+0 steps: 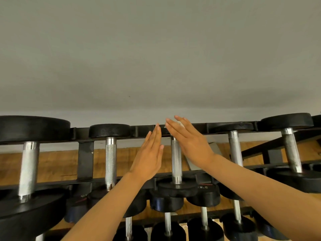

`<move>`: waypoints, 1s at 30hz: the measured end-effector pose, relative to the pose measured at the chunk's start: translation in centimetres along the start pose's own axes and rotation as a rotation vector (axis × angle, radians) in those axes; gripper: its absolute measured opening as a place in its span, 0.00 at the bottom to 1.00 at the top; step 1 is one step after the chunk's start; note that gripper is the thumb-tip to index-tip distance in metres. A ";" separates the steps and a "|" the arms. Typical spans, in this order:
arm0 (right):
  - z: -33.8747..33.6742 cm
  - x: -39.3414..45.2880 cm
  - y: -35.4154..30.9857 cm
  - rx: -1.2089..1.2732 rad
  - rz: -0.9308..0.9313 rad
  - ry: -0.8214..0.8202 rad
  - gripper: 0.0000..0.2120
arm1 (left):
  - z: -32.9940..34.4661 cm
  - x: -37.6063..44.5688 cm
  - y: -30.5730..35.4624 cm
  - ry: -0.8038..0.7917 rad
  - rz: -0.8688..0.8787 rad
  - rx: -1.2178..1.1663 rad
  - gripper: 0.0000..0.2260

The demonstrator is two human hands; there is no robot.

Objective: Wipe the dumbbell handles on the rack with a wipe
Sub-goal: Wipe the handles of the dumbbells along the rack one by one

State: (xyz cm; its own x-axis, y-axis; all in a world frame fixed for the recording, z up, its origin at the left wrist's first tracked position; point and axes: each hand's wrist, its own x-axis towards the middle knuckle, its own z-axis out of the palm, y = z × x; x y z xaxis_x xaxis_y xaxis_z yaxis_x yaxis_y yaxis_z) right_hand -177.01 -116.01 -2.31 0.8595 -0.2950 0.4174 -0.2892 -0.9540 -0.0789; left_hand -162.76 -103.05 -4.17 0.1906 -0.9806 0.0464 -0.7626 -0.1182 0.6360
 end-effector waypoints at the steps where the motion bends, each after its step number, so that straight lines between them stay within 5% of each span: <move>1: 0.0 0.0 0.0 -0.006 -0.015 -0.010 0.27 | 0.1 0.0 -0.1 0.017 0.003 0.010 0.23; 6: -0.4 -2.6 1.9 0.219 0.100 -0.034 0.38 | 0.0 0.3 0.7 0.128 0.119 0.085 0.24; 11: -0.4 -5.0 1.1 0.431 0.376 0.051 0.28 | -0.3 0.1 1.0 0.014 0.053 0.097 0.24; 17: 0.4 -1.6 0.4 0.274 0.137 0.027 0.26 | 0.1 0.2 0.4 0.082 0.134 0.122 0.26; 23: -1.4 -5.1 2.4 0.375 0.300 0.017 0.27 | -0.1 0.0 -0.3 0.095 0.241 0.356 0.25; 30: -0.5 -2.5 0.2 0.254 0.067 -0.026 0.29 | -0.6 0.3 -0.7 0.040 0.298 0.330 0.25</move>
State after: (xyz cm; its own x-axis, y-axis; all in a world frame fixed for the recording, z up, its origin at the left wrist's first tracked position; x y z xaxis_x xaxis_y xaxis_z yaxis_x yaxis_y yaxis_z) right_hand -179.41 -115.40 -2.93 0.8534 -0.3560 0.3806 -0.2334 -0.9141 -0.3317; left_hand -161.80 -103.15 -4.18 -0.0486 -0.9733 0.2244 -0.9432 0.1187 0.3104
